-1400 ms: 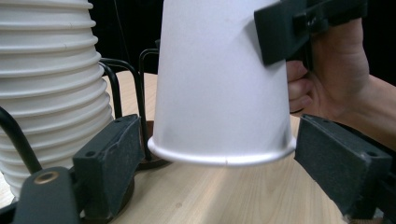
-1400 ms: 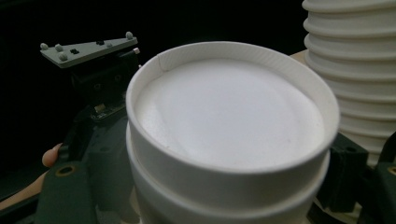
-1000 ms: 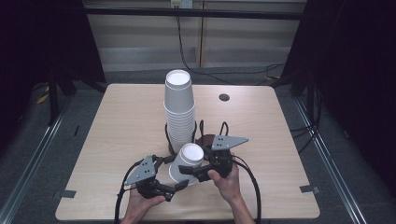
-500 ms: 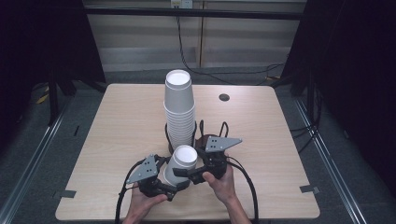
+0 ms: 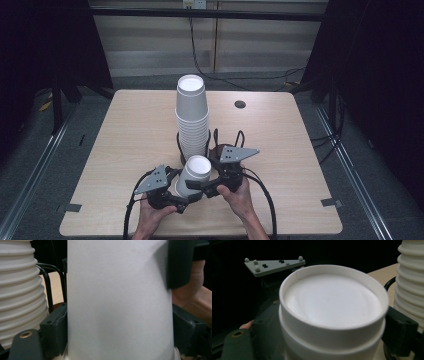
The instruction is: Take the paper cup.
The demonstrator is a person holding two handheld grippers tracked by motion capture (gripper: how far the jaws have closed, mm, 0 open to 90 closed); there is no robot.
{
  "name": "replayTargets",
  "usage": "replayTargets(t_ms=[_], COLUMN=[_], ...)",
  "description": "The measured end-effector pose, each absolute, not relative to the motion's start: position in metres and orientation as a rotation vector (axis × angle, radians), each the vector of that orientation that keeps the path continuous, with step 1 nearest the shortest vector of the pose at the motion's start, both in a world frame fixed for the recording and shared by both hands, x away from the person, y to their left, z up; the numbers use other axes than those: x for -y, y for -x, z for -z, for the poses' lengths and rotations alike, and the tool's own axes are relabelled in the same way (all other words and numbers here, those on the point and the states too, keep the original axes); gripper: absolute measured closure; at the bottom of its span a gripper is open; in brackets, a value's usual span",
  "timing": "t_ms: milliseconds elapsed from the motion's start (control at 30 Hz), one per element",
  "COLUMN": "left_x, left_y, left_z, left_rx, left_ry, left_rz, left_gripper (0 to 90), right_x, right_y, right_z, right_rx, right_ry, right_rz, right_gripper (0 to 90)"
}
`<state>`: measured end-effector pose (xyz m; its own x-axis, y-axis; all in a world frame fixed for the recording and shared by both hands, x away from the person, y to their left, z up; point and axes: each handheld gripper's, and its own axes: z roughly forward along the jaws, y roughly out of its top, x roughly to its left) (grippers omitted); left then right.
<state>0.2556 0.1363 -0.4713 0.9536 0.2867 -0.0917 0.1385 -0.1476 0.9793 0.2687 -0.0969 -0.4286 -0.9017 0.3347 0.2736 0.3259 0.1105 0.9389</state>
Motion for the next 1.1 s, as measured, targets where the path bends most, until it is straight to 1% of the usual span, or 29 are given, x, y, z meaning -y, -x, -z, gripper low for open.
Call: replayTargets(t_ms=[933,1100], left_x=[-0.156,-0.155], left_y=[-0.263,-0.264], left_z=[0.470,0.470], left_rx=[-0.365,-0.352], left_ry=[-1.790,-1.837], left_rz=[-0.148,-0.147], left_gripper=[17.7,17.7], right_x=[0.111,0.115], right_y=[-0.270,-0.268], right_z=[0.427,0.428], right_rx=[-2.321,-2.325], right_ry=[-0.709,-0.707], right_rz=[-1.949,-1.941], right_gripper=[12.6,12.6])
